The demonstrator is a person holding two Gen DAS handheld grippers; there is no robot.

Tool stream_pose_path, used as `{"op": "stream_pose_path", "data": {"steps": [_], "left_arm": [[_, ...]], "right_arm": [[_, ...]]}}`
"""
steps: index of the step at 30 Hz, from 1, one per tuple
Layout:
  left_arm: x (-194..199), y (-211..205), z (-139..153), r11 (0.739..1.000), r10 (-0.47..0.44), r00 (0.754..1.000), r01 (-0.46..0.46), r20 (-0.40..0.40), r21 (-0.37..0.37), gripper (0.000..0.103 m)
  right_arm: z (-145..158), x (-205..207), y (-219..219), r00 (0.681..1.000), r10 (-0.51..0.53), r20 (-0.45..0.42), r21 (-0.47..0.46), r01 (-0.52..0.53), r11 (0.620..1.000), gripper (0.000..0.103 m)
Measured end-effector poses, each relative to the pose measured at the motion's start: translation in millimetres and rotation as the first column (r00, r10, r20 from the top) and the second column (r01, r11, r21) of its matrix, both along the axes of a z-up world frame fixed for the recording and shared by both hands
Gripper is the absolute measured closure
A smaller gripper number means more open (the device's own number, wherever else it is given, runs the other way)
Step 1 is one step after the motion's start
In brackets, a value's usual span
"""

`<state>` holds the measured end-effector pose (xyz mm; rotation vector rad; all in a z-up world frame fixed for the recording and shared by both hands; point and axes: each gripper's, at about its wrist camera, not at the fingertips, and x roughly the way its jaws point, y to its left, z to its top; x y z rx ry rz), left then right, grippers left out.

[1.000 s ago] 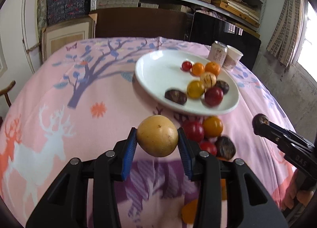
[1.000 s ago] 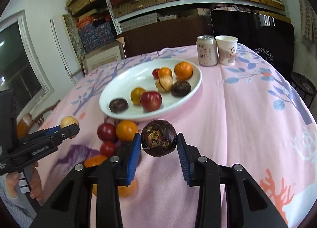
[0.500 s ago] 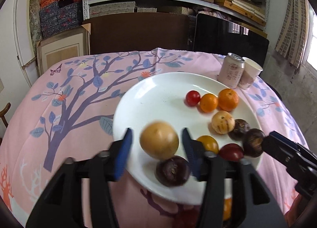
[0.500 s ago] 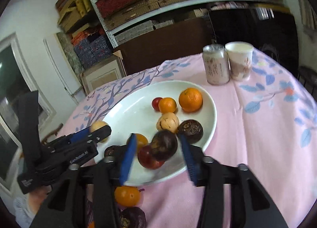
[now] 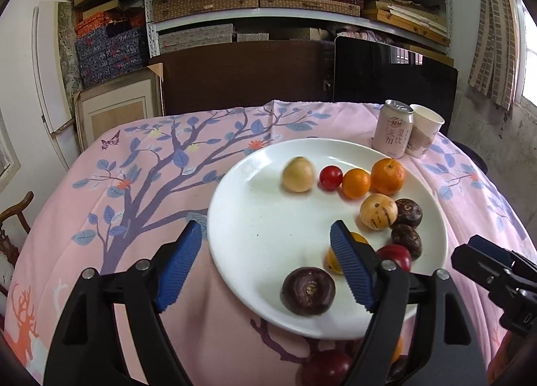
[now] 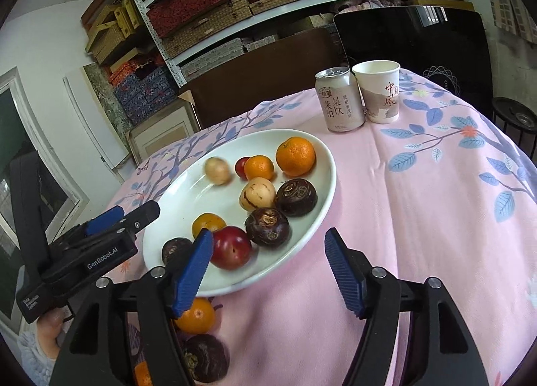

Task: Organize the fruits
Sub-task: 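Carry both fruits onto the white plate and open both grippers, then grasp an orange with the left gripper while the right grasps the orange-brown fruit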

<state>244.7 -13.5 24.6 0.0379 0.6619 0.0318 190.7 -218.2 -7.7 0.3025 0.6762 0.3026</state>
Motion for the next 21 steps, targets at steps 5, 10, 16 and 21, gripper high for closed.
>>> {"op": "stream_pose_path", "data": {"steps": [5,10,16,21], "left_arm": [[-34,-4,1,0.999,0.006,1.000,-0.007,0.030,0.051,0.018],[-66,-4,-8,0.996,0.011,1.000,-0.012,0.017,0.087,0.018],[-106,0,-10,0.996,0.022,0.999,-0.024,0.026,0.081,0.015],[-130,5,-14,0.997,0.036,0.999,-0.037,0.020,0.065,0.015]], "right_arm": [[5,-20,-2,1.000,0.008,0.018,0.003,-0.008,1.000,0.028],[10,-42,-8,0.999,0.010,0.036,0.032,-0.011,0.999,0.025],[11,-68,-12,0.999,0.016,0.050,0.045,-0.018,0.999,0.021],[6,-88,-8,0.999,0.032,0.043,0.019,-0.033,0.999,0.021]]}}
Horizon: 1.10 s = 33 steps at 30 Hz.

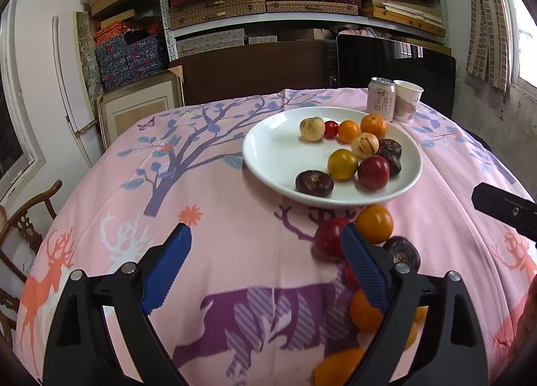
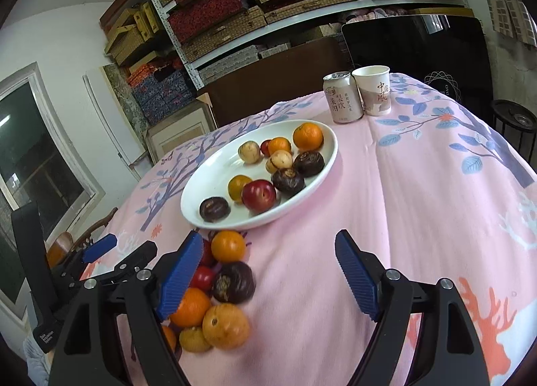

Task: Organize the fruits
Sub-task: 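Grasp an orange with the left gripper while the right grasps the orange-brown fruit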

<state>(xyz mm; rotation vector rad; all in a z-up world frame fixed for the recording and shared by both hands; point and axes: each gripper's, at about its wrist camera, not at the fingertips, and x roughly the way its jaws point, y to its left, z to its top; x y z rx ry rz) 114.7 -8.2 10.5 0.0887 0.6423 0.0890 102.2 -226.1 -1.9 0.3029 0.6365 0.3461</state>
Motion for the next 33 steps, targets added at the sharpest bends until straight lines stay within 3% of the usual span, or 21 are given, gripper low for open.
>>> {"op": "stream_pose_path", "data": {"steps": [4,10,16,22,28,30,32,33], "left_arm": [[-18,3,0,1.000,0.004,1.000,-0.004,0.009,-0.008,0.013],[-39,3,-4,1.000,-0.005,1.000,0.005,0.004,-0.007,0.011],[-53,-2,-20,0.993,-0.114,0.988,0.108,-0.109,-0.056,0.010],[-59,-21,-31,0.975,-0.223,0.962,0.219,-0.160,-0.047,0.010],[-49,-19,-42,0.972,-0.232,0.946,0.219,-0.227,-0.080,0.011],[-46,-15,-45,0.971,-0.233,0.942,0.213,-0.241,-0.105,0.027],[-43,-12,-48,0.965,-0.248,0.933,0.217,-0.260,-0.144,0.051],[-43,-11,-48,0.962,-0.259,0.930,0.223,-0.261,-0.161,0.054]], "right_arm": [[-3,-14,0,1.000,-0.005,0.008,-0.014,0.006,1.000,0.014],[-7,-23,0,1.000,-0.004,0.005,-0.027,0.004,1.000,0.013],[-11,-26,1,1.000,0.015,-0.021,-0.027,-0.015,1.000,0.013],[-13,-24,1,0.999,0.011,-0.044,-0.030,-0.012,0.999,0.013],[-12,-25,0,0.999,0.015,-0.044,-0.016,-0.016,1.000,0.013],[-12,-26,2,0.999,0.022,-0.043,-0.025,-0.024,0.999,0.013],[-12,-26,4,0.999,0.029,-0.045,-0.034,-0.030,0.999,0.013],[-13,-26,4,0.998,0.032,-0.047,-0.037,-0.033,0.999,0.013]]}}
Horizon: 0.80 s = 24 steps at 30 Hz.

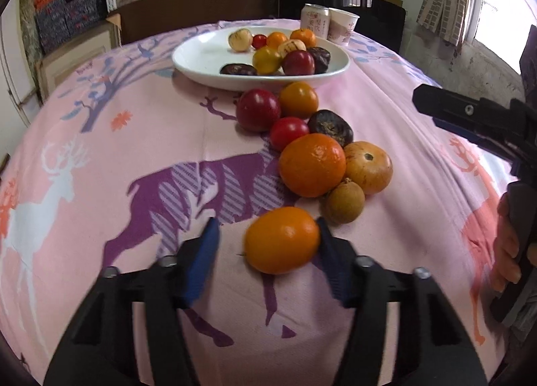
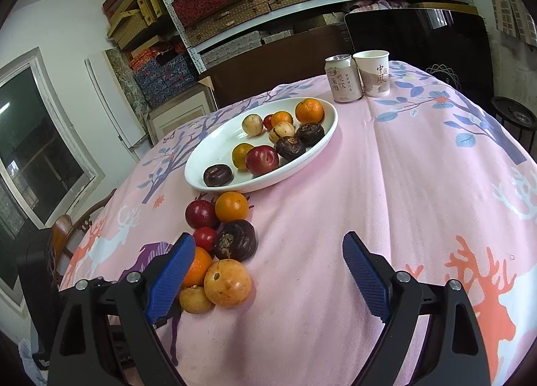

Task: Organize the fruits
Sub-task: 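Grasp an orange with the left gripper while the right grasps the orange-brown fruit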

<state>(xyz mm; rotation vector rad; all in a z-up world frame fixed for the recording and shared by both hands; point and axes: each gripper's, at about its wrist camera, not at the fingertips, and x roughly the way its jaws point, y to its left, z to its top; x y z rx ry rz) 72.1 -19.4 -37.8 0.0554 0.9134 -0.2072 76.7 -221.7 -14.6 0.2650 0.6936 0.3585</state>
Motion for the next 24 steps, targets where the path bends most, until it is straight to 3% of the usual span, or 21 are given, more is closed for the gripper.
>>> {"op": "stream_pose_path", "data": {"steps": [2,5,8,13,15,21,23,24], "left_arm": [[-2,-1,1,1.000,-0.006,1.000,0.006,0.012,0.006,0.063],[-2,1,3,1.000,0.013,1.000,-0.013,0.017,0.003,0.063],[2,18,7,0.995,0.097,0.995,-0.097,0.029,0.008,0.063],[5,28,6,0.989,0.145,0.989,-0.145,0.021,0.006,0.063],[5,24,6,0.991,0.133,0.991,-0.133,0.023,0.021,0.063],[5,22,3,0.991,0.129,0.991,-0.130,0.019,0.028,0.063],[5,22,3,0.991,0.129,0.991,-0.130,0.018,0.031,0.063],[5,22,2,0.991,0.131,0.991,-0.131,0.013,0.033,0.063]], "right_arm": [[-2,1,2,1.000,0.010,-0.014,-0.008,-0.010,1.000,0.013],[-7,3,9,0.998,0.043,-0.047,-0.031,-0.044,0.999,0.013],[-12,2,23,0.993,0.090,-0.071,-0.093,-0.097,0.991,0.014],[-18,0,40,0.986,0.143,-0.087,-0.157,-0.156,0.975,0.033],[-20,1,40,0.984,0.144,-0.100,-0.157,-0.159,0.975,0.038],[-29,6,51,0.971,0.190,-0.144,-0.127,-0.209,0.970,0.039],[-31,8,49,0.968,0.198,-0.155,-0.087,-0.213,0.973,0.048],[-31,9,49,0.965,0.211,-0.156,-0.067,-0.224,0.972,0.056]]}}
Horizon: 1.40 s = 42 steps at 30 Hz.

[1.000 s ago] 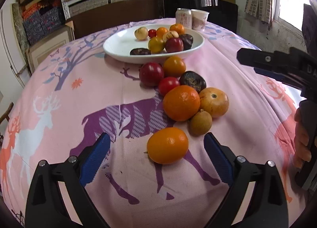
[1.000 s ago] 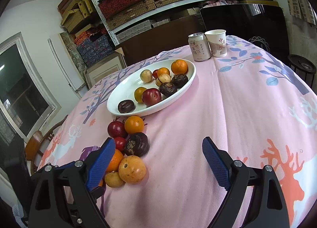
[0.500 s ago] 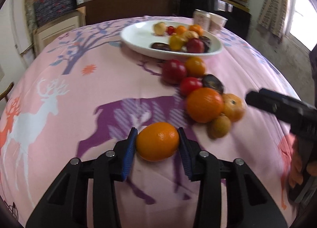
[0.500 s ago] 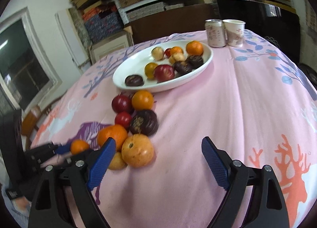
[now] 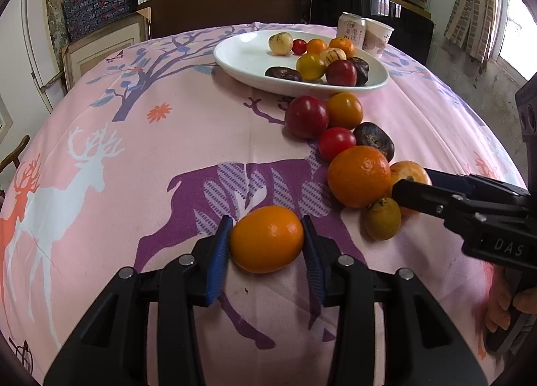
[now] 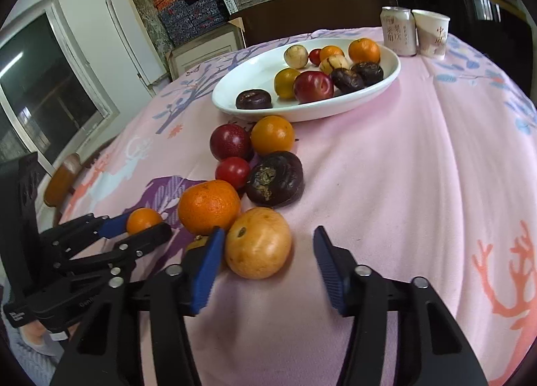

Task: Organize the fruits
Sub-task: 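Grasp an orange with the left gripper while the right grasps the orange-brown fruit, then lower both fruits onto the white plate and open both grippers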

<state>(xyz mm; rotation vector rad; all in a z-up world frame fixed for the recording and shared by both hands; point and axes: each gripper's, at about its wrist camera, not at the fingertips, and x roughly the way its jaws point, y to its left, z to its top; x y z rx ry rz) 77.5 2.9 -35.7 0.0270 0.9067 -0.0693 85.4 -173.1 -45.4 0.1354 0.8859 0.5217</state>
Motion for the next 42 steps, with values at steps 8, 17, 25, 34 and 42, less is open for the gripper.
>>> {"op": "stream_pose_path", "data": {"steps": [8,17,25,34,42], "left_arm": [[0,1,0,1.000,-0.004,1.000,0.004,0.004,-0.027,0.063],[9,1,26,1.000,0.009,0.996,-0.008,0.087,-0.017,0.063],[86,1,69,1.000,0.023,0.991,-0.021,0.133,-0.020,0.063],[190,11,55,0.991,0.099,0.991,-0.090,0.087,-0.104,0.063],[199,13,47,0.990,0.086,0.992,-0.075,0.097,-0.116,0.041]], "right_arm": [[6,-6,-4,1.000,-0.003,0.021,0.032,0.002,0.999,0.063],[19,-3,-25,0.995,-0.083,0.062,0.079,0.078,0.994,0.063],[66,41,-31,0.987,-0.119,0.109,0.076,0.111,0.991,0.063],[61,110,15,0.990,-0.070,0.121,0.057,0.063,0.996,0.062],[59,111,-5,0.985,-0.111,0.133,0.120,0.095,0.988,0.045]]}}
